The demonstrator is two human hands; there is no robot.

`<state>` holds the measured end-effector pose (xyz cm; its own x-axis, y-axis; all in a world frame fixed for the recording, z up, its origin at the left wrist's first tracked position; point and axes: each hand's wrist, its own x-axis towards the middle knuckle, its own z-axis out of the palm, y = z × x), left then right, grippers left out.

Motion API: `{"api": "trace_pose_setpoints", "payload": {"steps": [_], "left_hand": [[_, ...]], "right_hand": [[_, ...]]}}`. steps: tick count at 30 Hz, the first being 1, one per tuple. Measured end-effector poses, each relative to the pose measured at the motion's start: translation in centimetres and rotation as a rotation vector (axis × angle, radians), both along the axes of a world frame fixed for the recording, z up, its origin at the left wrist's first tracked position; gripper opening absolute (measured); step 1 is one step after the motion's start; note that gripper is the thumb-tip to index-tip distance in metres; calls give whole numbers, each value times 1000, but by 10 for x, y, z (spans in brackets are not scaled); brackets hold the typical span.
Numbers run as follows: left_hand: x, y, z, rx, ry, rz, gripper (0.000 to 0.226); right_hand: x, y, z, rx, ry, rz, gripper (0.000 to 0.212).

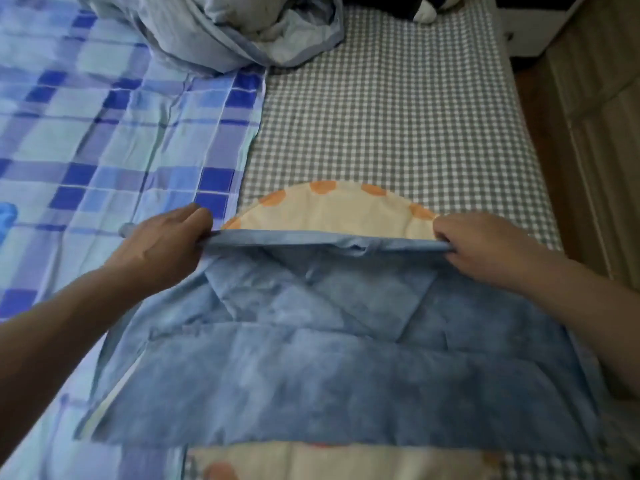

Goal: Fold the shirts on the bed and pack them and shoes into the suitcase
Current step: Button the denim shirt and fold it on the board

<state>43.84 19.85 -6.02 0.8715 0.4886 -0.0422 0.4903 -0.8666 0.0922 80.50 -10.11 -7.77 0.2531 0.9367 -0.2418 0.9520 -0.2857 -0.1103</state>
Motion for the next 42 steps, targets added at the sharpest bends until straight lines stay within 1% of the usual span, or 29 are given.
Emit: {"api": "trace_pose_setpoints", "payload": {"steps": [2,4,7,10,12,14,15,17,18,19,21,22,23,24,25,26,27,28,29,30,31,32,34,36,37,38,40,41,42], "left_hand": [[-41,-33,8,42,-40,-118,16],[-78,-56,-7,40,0,-219,22],[-111,-76,-45,20,119,-227,35],[-123,-95,-73,-57,213,-239,49],[-124,-111,-76,-60,304,-206,55],[-116,-126,-70,-16,322,-87,54],[-101,-137,-64,6,282,-33,49],[-57,-163,-53,7,136,-21,34],[-31,-178,-49,-17,53,-60,32],[-7,-192,-51,-53,-6,-99,38],[27,-212,-70,-100,17,-123,52],[36,-217,-84,-100,68,-120,58],[39,-219,-98,-94,127,-116,61],[38,-220,-112,-81,165,-114,63],[34,-221,-123,-73,175,-107,65],[30,-221,-130,-74,163,-93,66],[28,-222,-134,-86,151,-78,66],[26,-223,-137,-95,139,-68,67],[26,-223,-138,-104,131,-62,67],[26,-224,-140,-114,128,-56,67],[26,-225,-139,-125,130,-48,67],[27,-225,-140,-137,129,-40,67],[27,-225,-143,-143,134,-34,67],[27,-224,-147,-153,168,-32,67],[26,-224,-148,-159,182,-30,67],[26,-223,-149,-162,189,-31,67],[26,-222,-148,-157,197,-35,67],[26,-222,-147,-148,195,-36,67],[25,-222,-146,-139,193,-37,68]], "right_hand": [[-31,-40,-5,195,-42,123,5],[-62,-75,-26,284,-94,185,14],[-97,-101,-54,271,-199,145,20],[-114,-111,-73,219,-219,-1,30],[-118,-113,-77,180,-222,-68,33],[-122,-113,-75,151,-204,-79,33],[-123,-114,-73,139,-178,-65,33],[-121,-119,-66,118,-109,5,31],[-119,-122,-61,105,-63,44,29],[-117,-124,-55,107,-21,69,27],[-109,-131,-46,204,10,38,20],[-103,-134,-41,281,-29,-53,16],[-94,-135,-36,349,-91,-210,14],[-84,-135,-29,391,-137,-429,14],[-72,-131,-23,400,-120,-687,19],[-58,-126,-20,389,-10,-935,30],[-45,-119,-17,356,179,-1146,45],[-31,-113,-19,340,384,-1270,61],[-20,-106,-23,373,551,-1318,73],[-9,-100,-28,415,658,-1329,77],[-1,-96,-34,447,713,-1325,74],[4,-95,-41,474,726,-1332,65],[13,-98,-52,538,673,-1402,50],[10,-105,-58,551,584,-1435,47],[4,-108,-58,526,487,-1385,47],[-3,-109,-56,486,337,-1293,45],[-24,-104,-47,423,-57,-1001,46],[-37,-97,-43,410,-206,-836,49],[-50,-91,-43,382,-272,-676,52]]}}
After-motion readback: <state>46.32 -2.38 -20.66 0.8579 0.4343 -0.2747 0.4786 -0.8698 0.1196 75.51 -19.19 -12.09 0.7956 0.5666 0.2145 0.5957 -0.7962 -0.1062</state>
